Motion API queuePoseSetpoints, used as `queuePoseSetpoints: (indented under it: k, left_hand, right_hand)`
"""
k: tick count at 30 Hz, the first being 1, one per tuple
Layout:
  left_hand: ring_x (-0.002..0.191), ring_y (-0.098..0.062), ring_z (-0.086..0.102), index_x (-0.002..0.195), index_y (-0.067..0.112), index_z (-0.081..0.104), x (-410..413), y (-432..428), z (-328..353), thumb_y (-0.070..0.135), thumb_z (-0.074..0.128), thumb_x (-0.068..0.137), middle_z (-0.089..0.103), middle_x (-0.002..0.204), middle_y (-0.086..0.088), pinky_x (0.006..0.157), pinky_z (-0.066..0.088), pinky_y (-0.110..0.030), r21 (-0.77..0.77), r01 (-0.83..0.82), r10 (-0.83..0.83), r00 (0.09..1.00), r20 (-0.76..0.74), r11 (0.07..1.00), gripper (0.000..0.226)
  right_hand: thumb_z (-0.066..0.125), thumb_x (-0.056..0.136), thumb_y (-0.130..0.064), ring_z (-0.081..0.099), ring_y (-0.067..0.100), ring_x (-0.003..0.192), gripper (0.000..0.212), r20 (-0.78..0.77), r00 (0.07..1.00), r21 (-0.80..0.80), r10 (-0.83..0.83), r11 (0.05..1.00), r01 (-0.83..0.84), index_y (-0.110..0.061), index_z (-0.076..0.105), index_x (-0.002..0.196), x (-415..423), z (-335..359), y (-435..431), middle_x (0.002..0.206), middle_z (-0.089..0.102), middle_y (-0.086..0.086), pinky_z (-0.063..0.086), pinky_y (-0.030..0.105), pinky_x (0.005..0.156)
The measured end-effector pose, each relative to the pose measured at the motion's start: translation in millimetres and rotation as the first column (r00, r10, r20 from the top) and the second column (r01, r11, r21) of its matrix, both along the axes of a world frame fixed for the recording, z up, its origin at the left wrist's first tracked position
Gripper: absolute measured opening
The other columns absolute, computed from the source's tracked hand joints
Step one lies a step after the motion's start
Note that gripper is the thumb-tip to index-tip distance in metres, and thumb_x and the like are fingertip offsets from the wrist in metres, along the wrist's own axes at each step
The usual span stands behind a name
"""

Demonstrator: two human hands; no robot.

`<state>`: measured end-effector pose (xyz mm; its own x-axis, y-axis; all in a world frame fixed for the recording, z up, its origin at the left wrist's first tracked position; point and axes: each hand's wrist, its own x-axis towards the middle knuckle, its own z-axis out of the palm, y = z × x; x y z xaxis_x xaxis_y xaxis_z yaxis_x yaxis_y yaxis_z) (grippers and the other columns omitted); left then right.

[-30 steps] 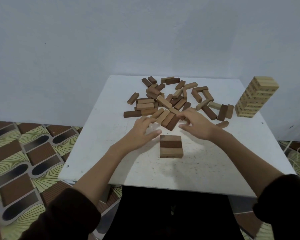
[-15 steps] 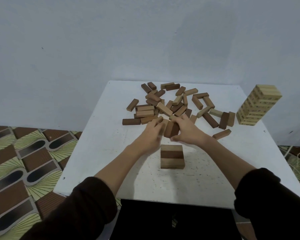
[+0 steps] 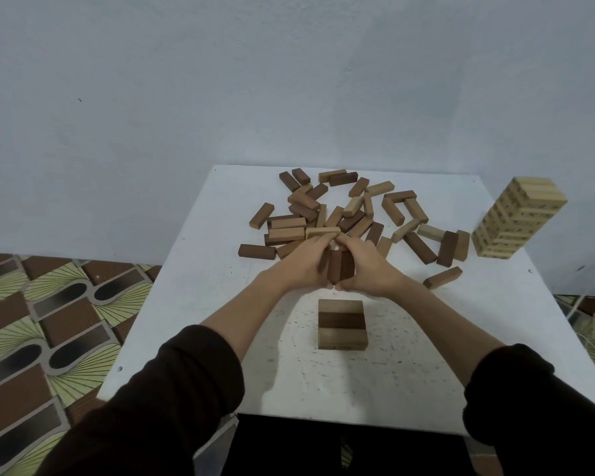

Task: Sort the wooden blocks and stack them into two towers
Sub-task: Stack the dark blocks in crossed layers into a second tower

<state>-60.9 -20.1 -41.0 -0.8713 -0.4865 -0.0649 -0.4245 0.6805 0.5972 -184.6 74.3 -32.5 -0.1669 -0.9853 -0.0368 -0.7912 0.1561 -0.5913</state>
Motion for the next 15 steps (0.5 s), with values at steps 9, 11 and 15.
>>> queuePoseSetpoints:
  k: [9,11,15]
  left_hand:
    - [0.109,-0.02,0.043,0.145,0.011,0.029,8,-3,13,0.032,0.086,0.061,0.052,0.127,-0.004,0.095,0.039,-0.034,-0.156,0.045,-0.058,0.995,-0.081,0.987,0.104]
    - [0.112,-0.02,0.044,0.146,0.012,0.025,15,4,20,0.031,0.086,0.061,0.05,0.128,-0.006,0.096,0.038,-0.031,-0.142,0.048,-0.064,0.992,-0.112,0.989,0.106]
    - [0.124,-0.02,0.037,0.148,0.018,0.02,30,27,27,0.035,0.086,0.06,0.04,0.138,-0.007,0.103,0.036,-0.03,-0.084,0.063,-0.074,0.988,-0.137,0.995,0.111]
  right_hand:
    - [0.083,0.063,-0.026,0.045,0.023,0.115,0.091,-0.058,0.998,-0.077,0.02,0.997,-0.025,-0.018,0.036,0.139,-7,9,8,0.125,0.054,-0.001,0.03,0.031,0.095]
    - [0.084,0.063,-0.027,0.039,0.021,0.114,0.095,-0.07,0.997,-0.085,0.017,0.996,-0.023,-0.019,0.032,0.143,-4,18,17,0.127,0.052,0.0,0.03,0.031,0.093]
    - [0.084,0.064,-0.016,0.039,0.007,0.106,0.094,0.032,0.994,-0.108,0.1,0.989,-0.096,-0.019,0.032,0.142,9,33,41,0.116,0.049,-0.013,0.033,0.02,0.094]
